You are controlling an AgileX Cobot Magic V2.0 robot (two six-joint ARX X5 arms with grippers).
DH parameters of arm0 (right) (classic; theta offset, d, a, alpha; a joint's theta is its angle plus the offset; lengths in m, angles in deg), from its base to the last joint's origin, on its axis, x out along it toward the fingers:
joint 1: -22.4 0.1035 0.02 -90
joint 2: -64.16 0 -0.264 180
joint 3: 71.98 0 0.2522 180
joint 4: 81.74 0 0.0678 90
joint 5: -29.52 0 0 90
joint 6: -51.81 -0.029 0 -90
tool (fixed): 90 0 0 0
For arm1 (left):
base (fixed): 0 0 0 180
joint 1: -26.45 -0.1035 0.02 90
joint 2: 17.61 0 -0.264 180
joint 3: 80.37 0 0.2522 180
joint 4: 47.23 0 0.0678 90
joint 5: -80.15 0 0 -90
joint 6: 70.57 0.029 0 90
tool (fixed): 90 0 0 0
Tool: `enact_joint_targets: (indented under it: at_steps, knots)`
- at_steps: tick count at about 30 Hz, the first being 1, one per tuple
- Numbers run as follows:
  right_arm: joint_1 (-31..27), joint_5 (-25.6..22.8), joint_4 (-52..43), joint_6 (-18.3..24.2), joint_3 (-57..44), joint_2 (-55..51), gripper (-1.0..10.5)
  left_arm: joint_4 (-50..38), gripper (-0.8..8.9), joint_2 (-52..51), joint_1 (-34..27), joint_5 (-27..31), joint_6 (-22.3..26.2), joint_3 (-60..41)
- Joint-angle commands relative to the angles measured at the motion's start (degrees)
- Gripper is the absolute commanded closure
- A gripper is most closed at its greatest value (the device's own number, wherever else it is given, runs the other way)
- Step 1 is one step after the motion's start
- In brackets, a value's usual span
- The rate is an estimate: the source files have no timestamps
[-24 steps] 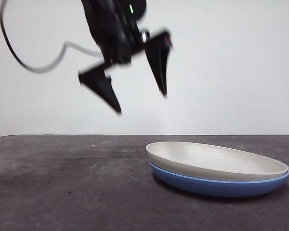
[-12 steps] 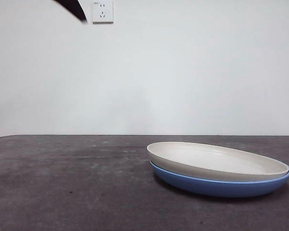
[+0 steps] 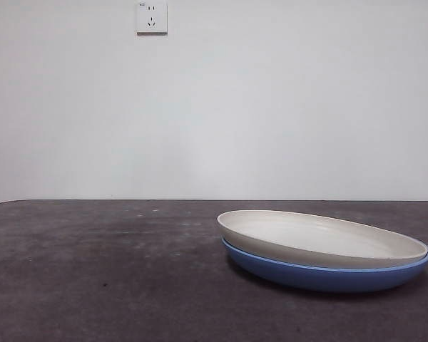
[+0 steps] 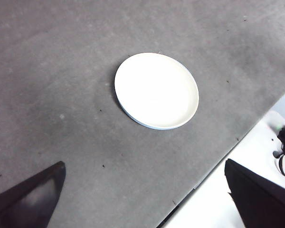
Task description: Pick up the white plate, put it on the blue plate, put it on desk
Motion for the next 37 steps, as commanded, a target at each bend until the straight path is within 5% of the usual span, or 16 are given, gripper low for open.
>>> enact_joint_targets:
  at_steps: [1, 11, 21, 30, 37]
  knots:
    - [0.2, -0.3, 2.5, -0.7, 1.1, 0.2, 4.0, -1.2, 2.45, -5.7, 0.4, 0.3, 1.4, -3.4]
    - [0.2, -0.4, 1.2, -2.6, 1.1, 0.3, 4.0, -4.2, 2.45, -21.8, 0.4, 0.2, 1.9, -14.7]
    - [0.2, -0.3, -0.5, -4.8, 1.1, 10.2, 4.0, -4.2, 2.46, -24.2, 0.4, 0.2, 1.9, -14.8]
    - [-1.8, -0.1, -3.2, 2.6, 1.0, 28.6, 4.0, -3.6, 2.46, -24.3, 0.4, -0.9, 1.7, -14.8]
    - [-8.5, 6.8, -11.8, 9.0, 1.0, 43.0, 4.0, -3.6, 2.46, -25.1, 0.4, -4.8, 1.7, -14.8]
